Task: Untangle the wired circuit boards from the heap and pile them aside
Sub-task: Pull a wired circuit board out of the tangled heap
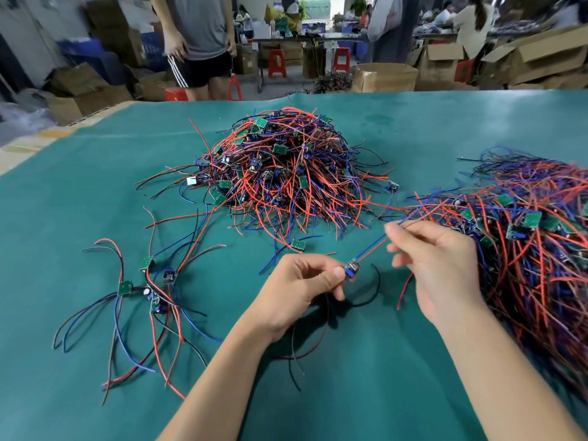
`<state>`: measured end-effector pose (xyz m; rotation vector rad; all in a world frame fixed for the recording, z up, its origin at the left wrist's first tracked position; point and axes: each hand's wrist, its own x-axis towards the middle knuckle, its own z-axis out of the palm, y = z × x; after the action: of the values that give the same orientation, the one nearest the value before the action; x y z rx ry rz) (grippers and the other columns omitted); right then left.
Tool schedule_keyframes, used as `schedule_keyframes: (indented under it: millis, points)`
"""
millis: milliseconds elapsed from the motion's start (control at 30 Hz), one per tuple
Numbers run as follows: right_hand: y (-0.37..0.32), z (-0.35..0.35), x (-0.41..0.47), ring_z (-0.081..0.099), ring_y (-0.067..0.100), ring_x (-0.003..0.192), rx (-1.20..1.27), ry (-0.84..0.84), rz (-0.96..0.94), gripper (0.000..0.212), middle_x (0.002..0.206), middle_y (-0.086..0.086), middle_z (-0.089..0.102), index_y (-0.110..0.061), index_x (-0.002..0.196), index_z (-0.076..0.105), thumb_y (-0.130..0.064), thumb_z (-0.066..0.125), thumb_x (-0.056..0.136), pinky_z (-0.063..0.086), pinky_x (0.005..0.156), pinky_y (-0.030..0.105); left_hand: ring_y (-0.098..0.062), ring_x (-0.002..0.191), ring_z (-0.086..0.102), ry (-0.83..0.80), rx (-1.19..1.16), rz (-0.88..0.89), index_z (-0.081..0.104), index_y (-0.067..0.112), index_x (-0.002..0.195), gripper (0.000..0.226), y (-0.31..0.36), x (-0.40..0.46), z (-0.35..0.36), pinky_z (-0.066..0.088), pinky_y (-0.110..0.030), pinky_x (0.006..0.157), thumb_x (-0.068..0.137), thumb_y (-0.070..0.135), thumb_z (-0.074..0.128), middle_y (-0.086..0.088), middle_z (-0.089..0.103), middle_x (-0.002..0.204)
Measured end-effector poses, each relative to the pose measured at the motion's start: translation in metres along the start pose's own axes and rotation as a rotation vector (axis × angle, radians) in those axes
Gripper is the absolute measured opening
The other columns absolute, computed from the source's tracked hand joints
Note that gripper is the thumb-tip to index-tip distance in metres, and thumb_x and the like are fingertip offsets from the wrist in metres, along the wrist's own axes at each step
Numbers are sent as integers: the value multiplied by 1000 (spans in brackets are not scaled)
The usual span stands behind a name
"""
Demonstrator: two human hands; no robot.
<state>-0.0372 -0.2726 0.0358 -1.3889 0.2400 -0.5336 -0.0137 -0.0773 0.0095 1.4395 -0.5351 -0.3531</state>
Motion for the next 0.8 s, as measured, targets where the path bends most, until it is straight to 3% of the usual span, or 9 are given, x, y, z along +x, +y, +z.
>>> schedule_keyframes:
  millis: [167,233,300,400,467,533,600,700,800]
  points:
    - [-8,-22,16,66,7,55,176,304,-75,16,58,-8,68,-9,81,70,1,71,92,55,64,18,-11,70,57,-25,34,1,73,9,85,15,-1,-1,0,44,-18,76,95,14,62,-2,67,68]
    - [-11,-28,20,69,7,60,232,424,-125,14,60,-9,69,-10,85,69,0,69,95,57,72,21,-12,71,57,37,1,3,71,5,84,17,-2,1,-1,45,-18,76,96,11,61,-4,67,70]
    - [-11,-25,18,69,8,58,176,448,-155,13,60,-9,69,-12,88,68,-3,66,97,58,67,23,-13,73,59,139,-74,-18,70,-2,93,17,-3,3,-2,47,-19,77,97,9,58,-5,69,73]
    - [-2,-1,-1,65,13,49,-64,138,-69,15,60,-1,69,-12,80,71,-17,70,95,50,43,25,-11,80,63,188,-146,-40,70,3,101,17,-3,3,0,49,-20,75,99,9,54,-5,72,83]
    - [6,16,-16,66,13,56,-267,-228,21,28,70,2,73,-14,82,77,-42,74,85,46,42,26,-21,89,66,165,-134,-37,70,5,101,18,-3,3,1,51,-28,81,100,9,53,-14,73,92]
    - [12,24,-24,67,14,66,-424,-415,-16,34,74,0,75,-26,90,79,-56,72,75,49,51,29,-29,93,65,139,-100,-18,71,1,102,18,-1,2,1,49,-38,89,99,9,55,-22,72,100]
    - [11,24,-25,69,13,70,-491,-396,-123,27,75,-7,76,-30,90,79,-52,73,75,55,63,35,-21,81,64,142,-54,-6,72,2,96,18,-1,2,2,49,-32,83,98,14,58,-16,73,84]
    - [8,19,-22,71,5,75,-471,-350,-193,19,80,-13,78,-29,85,81,-44,75,75,57,76,37,-7,55,53,147,64,-29,70,5,80,26,1,1,3,41,-14,60,97,23,62,-5,67,61]
    - [4,16,-19,65,3,70,-382,-283,-223,9,78,-8,76,-31,82,80,-38,76,78,55,63,33,-13,54,52,96,57,-59,72,12,79,25,3,0,4,36,-22,56,98,23,60,-6,66,58]
